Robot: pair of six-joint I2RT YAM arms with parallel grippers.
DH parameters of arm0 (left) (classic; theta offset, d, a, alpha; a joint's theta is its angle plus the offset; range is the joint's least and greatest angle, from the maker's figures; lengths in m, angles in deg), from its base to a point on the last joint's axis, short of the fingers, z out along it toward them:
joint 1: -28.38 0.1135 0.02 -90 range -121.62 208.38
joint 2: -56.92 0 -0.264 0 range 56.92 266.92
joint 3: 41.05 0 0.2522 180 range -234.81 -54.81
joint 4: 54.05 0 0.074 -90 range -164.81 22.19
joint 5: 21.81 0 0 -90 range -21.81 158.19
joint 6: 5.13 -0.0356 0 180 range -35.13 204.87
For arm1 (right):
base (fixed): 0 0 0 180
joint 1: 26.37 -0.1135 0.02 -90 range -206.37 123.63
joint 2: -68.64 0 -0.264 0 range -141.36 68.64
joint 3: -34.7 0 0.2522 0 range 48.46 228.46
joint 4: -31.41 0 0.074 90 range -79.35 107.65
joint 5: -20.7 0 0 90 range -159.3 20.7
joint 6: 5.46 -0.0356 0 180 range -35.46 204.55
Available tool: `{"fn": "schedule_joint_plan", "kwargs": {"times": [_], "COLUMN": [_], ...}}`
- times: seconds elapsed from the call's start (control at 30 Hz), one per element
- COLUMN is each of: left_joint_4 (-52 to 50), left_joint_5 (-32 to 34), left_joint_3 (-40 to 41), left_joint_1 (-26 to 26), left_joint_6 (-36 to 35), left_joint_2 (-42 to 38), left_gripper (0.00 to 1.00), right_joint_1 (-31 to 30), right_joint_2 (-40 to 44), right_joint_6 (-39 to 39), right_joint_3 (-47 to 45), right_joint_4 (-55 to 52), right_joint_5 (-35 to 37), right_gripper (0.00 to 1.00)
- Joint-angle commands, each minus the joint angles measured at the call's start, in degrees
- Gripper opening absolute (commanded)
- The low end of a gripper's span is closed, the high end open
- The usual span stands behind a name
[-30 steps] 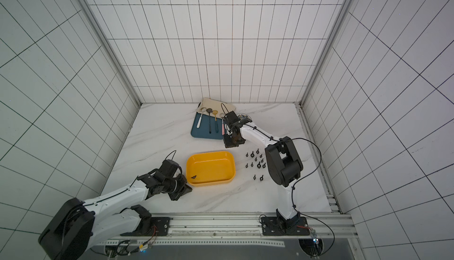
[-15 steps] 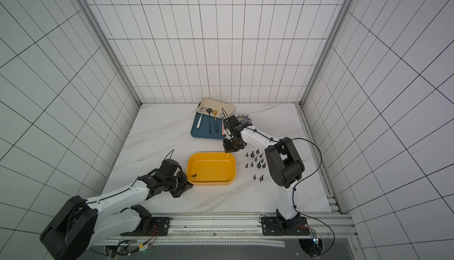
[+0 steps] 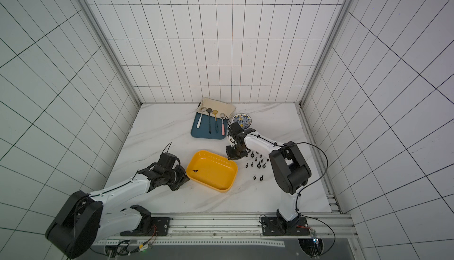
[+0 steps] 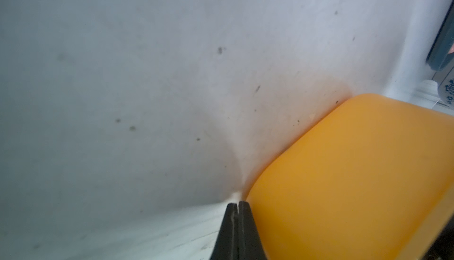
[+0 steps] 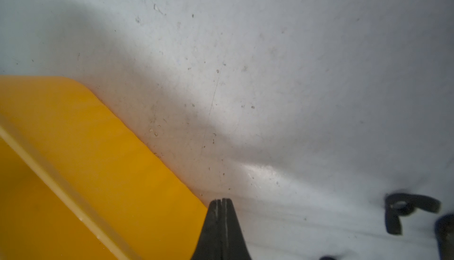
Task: Take out the wing nut from the storage box
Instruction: Adjust the storage box at the center of the board, then pick up the wing nut from the storage box.
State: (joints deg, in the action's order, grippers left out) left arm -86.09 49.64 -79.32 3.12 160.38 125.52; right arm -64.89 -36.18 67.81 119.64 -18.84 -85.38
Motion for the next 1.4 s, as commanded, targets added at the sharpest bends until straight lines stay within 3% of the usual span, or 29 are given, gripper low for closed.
{"fn": "schedule_joint_plan", "kwargs": {"times": [0.0, 0.47, 0.73, 0.83, 0.9, 1.0, 1.1, 1.23, 1.37], "left_joint_4": [1.0, 5.5, 5.9, 5.9, 6.8, 4.9, 1.1, -5.0, -9.4], "left_joint_5": [1.0, -1.1, -3.4, -4.2, -5.6, -5.7, -4.9, -7.6, -10.1], "left_joint_3": [-3.2, -9.3, -18.2, -20.2, -20.6, -19.8, -18.0, -17.3, -16.6], "left_joint_1": [0.6, 2.1, 4.1, 4.0, 4.3, 6.7, 11.4, 18.7, 20.4], "left_joint_6": [-2.7, -5.3, -8.7, -9.7, -9.9, -11.4, -14.8, -20.4, -23.2], "left_joint_2": [2.6, 12.5, 20.4, 22.5, 23.6, 21.7, 16.7, 11.0, 6.2], "left_gripper": [0.00, 0.00, 0.00, 0.00, 0.00, 0.00, 0.00, 0.13, 0.29], "right_joint_1": [-1.7, -4.2, -4.3, -4.3, -4.3, -4.8, -6.6, -12.4, -17.3], "right_joint_2": [3.1, 7.4, 8.7, 9.3, 11.6, 18.4, 24.1, 21.7, 15.3], "right_joint_6": [-1.8, -5.6, -6.9, -7.1, -7.9, -7.0, -4.6, 1.1, 4.6], "right_joint_3": [-3.8, -11.0, -12.3, -12.5, -12.7, -12.0, -9.9, -3.6, -0.5], "right_joint_4": [-0.6, -0.2, -0.4, -1.4, -2.9, -5.2, -5.3, -7.8, -3.1], "right_joint_5": [0.1, 1.9, 3.5, 5.9, 11.4, 17.2, 16.5, 12.4, 8.1], "right_gripper": [0.00, 0.00, 0.00, 0.00, 0.00, 0.08, 0.19, 0.25, 0.27]}}
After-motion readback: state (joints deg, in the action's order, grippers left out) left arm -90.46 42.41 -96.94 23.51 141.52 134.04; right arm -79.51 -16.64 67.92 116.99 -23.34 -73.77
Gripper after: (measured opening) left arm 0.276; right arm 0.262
